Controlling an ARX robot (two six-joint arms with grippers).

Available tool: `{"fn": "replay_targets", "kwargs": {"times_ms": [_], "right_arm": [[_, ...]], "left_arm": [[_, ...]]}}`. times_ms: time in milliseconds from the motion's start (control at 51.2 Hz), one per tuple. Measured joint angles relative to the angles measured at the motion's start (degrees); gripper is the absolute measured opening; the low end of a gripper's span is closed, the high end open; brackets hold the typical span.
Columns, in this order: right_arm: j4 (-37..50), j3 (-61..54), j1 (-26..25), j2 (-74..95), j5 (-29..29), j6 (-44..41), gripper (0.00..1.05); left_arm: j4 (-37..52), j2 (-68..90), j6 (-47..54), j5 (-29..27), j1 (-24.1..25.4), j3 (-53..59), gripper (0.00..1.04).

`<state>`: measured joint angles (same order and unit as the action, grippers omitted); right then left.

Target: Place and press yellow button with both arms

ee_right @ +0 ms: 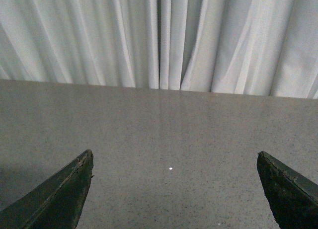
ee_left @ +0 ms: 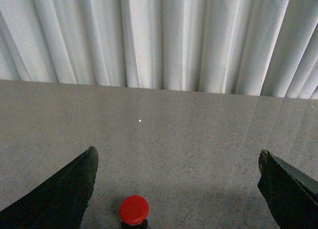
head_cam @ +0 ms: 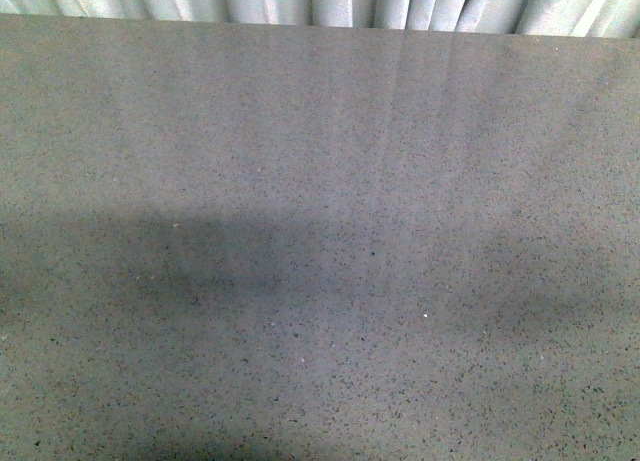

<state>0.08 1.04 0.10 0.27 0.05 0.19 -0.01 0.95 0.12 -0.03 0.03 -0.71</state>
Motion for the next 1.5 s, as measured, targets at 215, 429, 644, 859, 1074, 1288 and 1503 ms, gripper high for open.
{"fn": "replay_targets", "kwargs": {"times_ms": [215,429,644,859,1074,1288,1503], "right_arm": [[0.0,0.0,0.0,0.0,0.0,0.0,0.96],[0.0,0.0,0.0,0.0,0.0,0.0,0.96],[0.0,0.0,0.0,0.0,0.0,0.02,0.96],[0.0,0.0,0.0,0.0,0.0,0.0,0.96],[0.0,0.0,0.0,0.0,-0.07,0.0,0.96],[0.0,0.0,0.0,0.0,-0.04,0.0,0.96],[0.0,0.0,0.0,0.0,-0.04,0.0,0.96]], "left_arm": [[0.0,0.0,0.0,0.02,0.0,0.0,0.96],[0.0,0.0,0.0,0.02,0.0,0.0,0.96],[0.0,0.0,0.0,0.0,0.0,0.0,0.96],[-0.37,0.28,-0.02,0.83,0.17,-0.11,0.96],[-9.7,24.65,0.04,18.27,6.91,-9.92,0.96],[9.7,46.9,0.55,18.32,12.79,-11.78,0.96],[24.11,64.92,2.27,19.43,20.7,-13.22,0.96]]}}
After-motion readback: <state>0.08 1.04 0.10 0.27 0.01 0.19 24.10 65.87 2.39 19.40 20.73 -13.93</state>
